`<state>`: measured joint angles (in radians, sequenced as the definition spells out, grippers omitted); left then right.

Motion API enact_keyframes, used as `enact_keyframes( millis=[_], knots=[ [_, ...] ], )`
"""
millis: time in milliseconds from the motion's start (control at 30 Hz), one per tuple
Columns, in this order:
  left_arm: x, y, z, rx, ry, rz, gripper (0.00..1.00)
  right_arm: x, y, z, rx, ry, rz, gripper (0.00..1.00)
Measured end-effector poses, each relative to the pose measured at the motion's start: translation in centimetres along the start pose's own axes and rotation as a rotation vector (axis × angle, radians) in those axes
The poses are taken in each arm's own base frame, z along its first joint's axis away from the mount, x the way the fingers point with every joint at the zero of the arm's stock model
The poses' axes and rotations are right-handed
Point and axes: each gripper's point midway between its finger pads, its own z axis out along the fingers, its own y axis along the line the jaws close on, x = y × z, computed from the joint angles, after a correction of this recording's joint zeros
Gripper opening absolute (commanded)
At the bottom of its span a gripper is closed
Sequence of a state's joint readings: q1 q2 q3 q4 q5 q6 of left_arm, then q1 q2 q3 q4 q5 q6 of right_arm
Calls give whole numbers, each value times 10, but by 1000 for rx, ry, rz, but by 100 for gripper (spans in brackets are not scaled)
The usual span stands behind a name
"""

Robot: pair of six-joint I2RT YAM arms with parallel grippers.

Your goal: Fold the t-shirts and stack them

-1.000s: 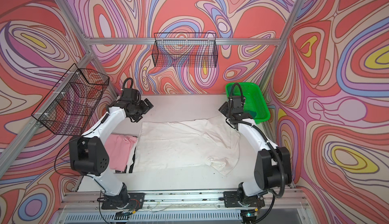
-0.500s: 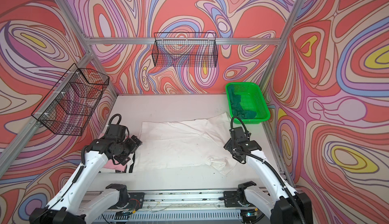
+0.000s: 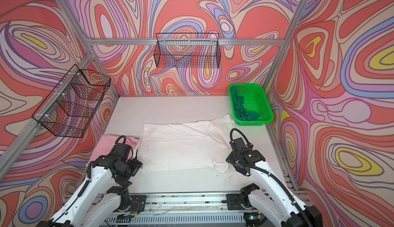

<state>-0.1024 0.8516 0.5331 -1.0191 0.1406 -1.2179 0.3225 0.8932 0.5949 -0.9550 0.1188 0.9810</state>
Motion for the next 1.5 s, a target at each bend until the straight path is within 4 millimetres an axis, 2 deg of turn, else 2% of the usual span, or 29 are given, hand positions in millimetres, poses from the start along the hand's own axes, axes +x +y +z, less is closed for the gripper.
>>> enact_keyframes(
  millis=[167,300,400,600,667,800,900,1100,1267,1433,1500],
  knots=[
    [-8,0,7,-47,-27,2,83,1,1,0,-4,4,0,73],
    [-13,-3,19,-81,-33,7,74,2,2,0,-9,7,-2,73],
    [-11,2,31,-112,-24,14,71,2,3,0,-15,8,0,73],
    [-12,-4,37,-110,-43,43,65,2,5,-1,-23,8,-1,73],
    [-13,-4,38,-117,-54,51,56,2,6,-1,-29,9,-1,73],
    [-16,-4,38,-127,-74,62,53,3,9,-1,-39,12,-3,73],
    [-18,-6,39,-127,-84,68,42,3,8,-1,-38,13,-1,73],
    [-22,-14,41,-130,-92,76,32,5,8,1,-29,24,-2,73],
    [-22,-22,42,-119,-92,95,12,12,-2,8,12,51,1,70],
    [-23,-29,42,-96,-99,109,0,23,-10,10,27,74,4,68],
    [-23,-29,42,-94,-101,113,0,27,-9,9,29,81,-3,66]
  ],
)
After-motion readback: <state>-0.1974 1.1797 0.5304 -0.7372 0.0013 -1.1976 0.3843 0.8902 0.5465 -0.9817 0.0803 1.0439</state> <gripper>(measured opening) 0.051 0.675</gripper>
